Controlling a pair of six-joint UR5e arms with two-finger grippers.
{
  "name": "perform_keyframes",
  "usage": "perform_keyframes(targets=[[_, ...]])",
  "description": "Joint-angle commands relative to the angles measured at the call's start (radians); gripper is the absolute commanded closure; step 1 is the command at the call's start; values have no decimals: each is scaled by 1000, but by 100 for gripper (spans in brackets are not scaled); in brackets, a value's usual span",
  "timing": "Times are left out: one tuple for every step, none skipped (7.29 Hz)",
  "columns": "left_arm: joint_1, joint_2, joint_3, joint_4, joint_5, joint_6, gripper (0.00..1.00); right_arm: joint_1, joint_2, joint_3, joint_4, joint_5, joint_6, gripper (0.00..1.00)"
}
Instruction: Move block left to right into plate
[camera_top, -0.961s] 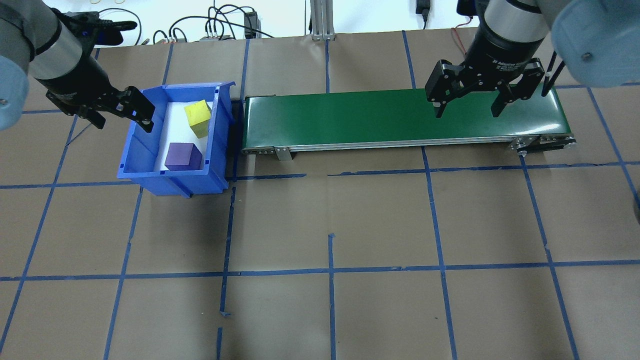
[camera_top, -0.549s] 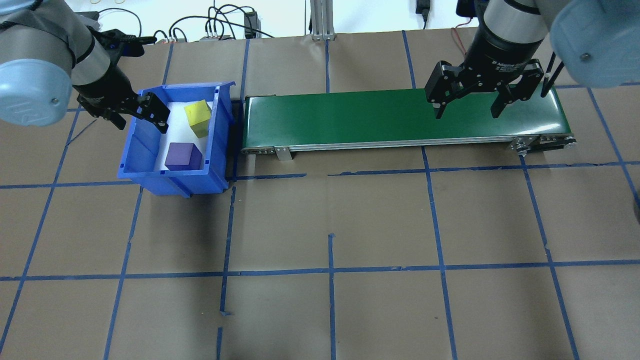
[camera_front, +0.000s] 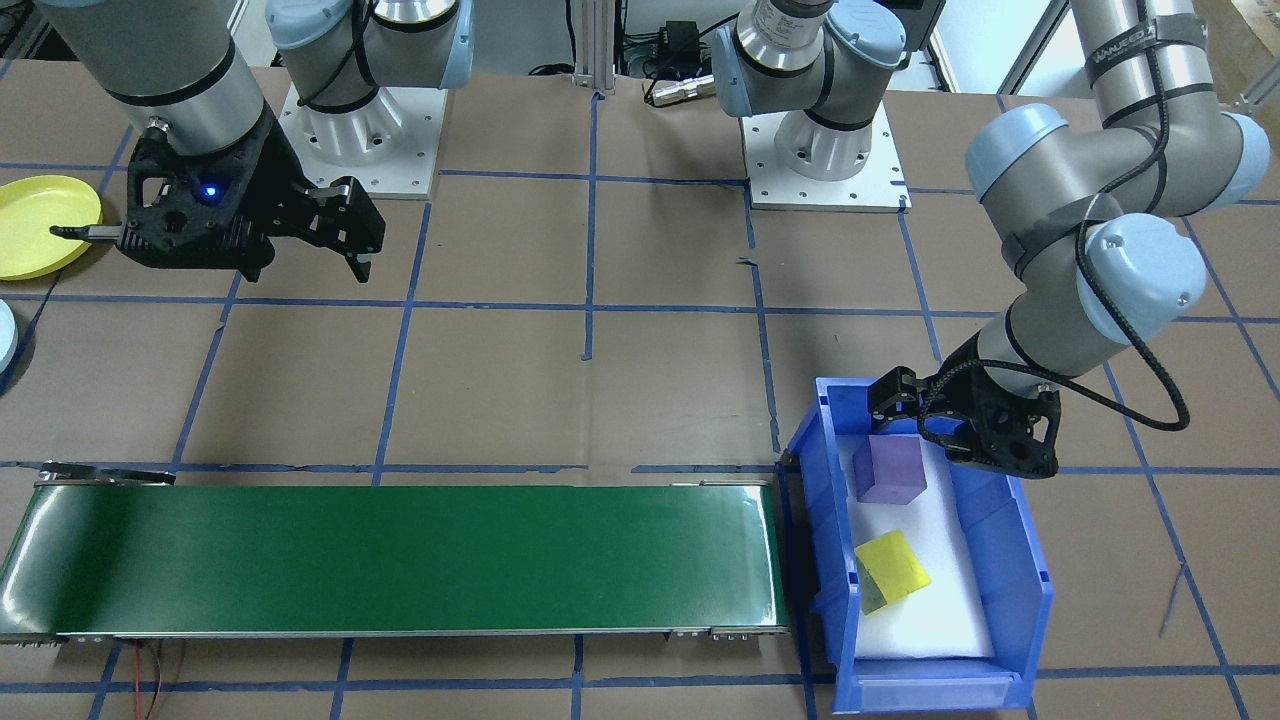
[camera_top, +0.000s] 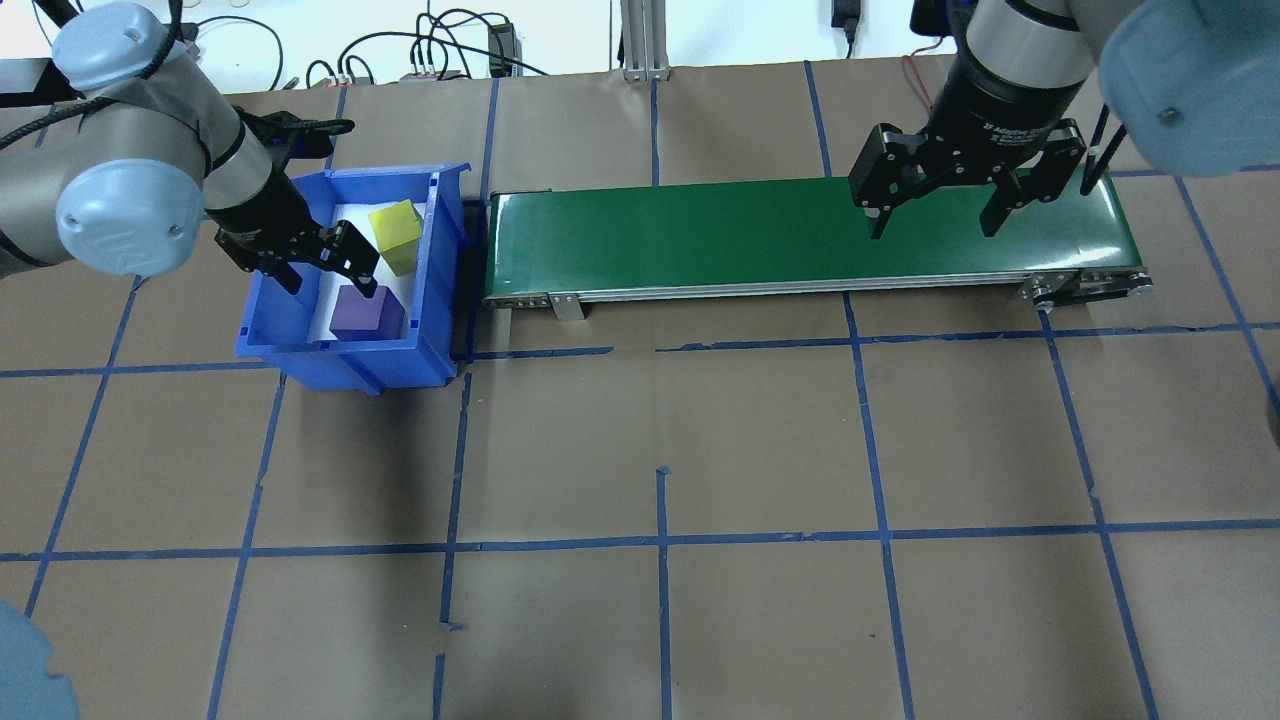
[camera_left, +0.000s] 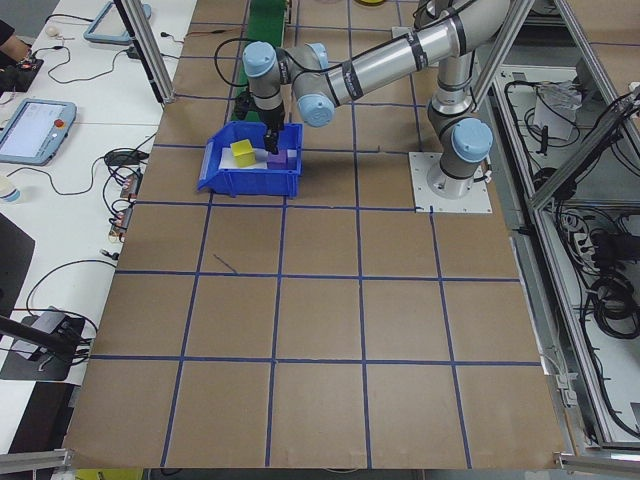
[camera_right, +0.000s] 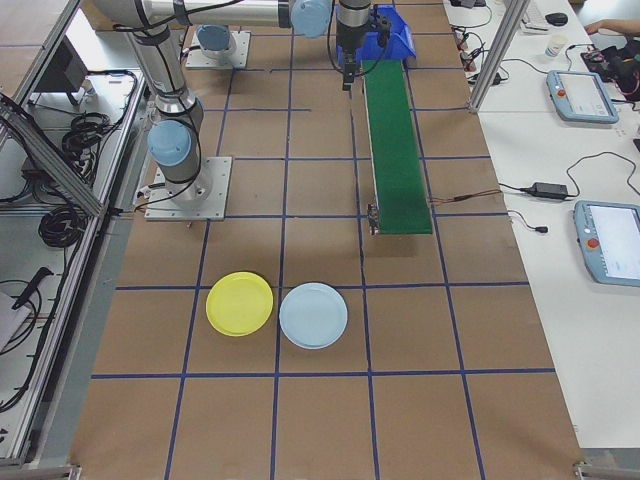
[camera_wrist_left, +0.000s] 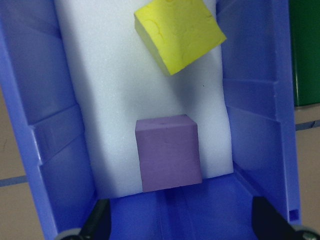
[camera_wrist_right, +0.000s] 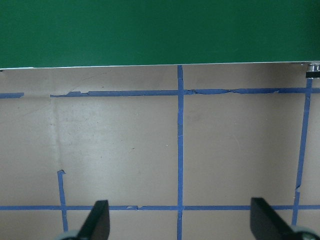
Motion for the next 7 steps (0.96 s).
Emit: perform_keyframes(targets=[[0,-69,-21,62,-1,-1,0,0,0,0,0,0,-1,0],[0,-91,-24,73,-5,-1,0,0,0,0,0,0,-1,0],[0,-121,-34,93,-39,1,0,0,0,0,0,0,-1,0],[0,-146,-53,165,-34,1,5,0,0,0,0,0,-1,0],[0,-131,-49,179,-25,4,22,0,0,0,0,0,-1,0],[2,-96,-29,185,8,7,40,0,0,2,1,0,-1,0],[2,-44,-3,188,63,17,45,0,0,5,0,0,-1,0]])
